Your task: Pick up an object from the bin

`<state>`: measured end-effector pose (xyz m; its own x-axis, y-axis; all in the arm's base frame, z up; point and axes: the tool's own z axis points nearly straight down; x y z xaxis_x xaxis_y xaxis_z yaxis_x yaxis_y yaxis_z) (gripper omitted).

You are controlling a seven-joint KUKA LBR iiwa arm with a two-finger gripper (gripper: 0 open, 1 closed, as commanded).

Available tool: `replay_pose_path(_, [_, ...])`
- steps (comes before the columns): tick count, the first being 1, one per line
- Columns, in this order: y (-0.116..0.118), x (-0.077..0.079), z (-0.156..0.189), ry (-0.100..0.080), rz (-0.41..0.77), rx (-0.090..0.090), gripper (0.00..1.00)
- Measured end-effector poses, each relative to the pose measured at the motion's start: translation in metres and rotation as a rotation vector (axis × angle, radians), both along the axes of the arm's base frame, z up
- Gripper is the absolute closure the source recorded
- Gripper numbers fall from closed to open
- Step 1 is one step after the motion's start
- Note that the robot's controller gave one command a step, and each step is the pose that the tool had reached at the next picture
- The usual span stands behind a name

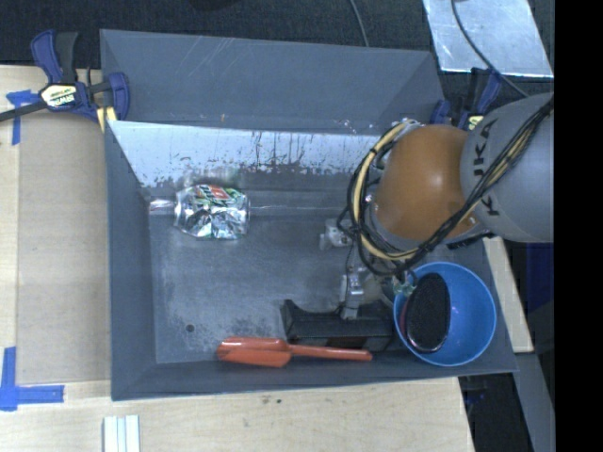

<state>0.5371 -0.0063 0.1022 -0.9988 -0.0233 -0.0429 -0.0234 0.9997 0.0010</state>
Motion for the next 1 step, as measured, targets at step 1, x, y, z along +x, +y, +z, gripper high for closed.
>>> replay_pose_path(1, [-0.0003, -0.0017, -0.0041, 0.0, -0.096, 0.005, 0.0])
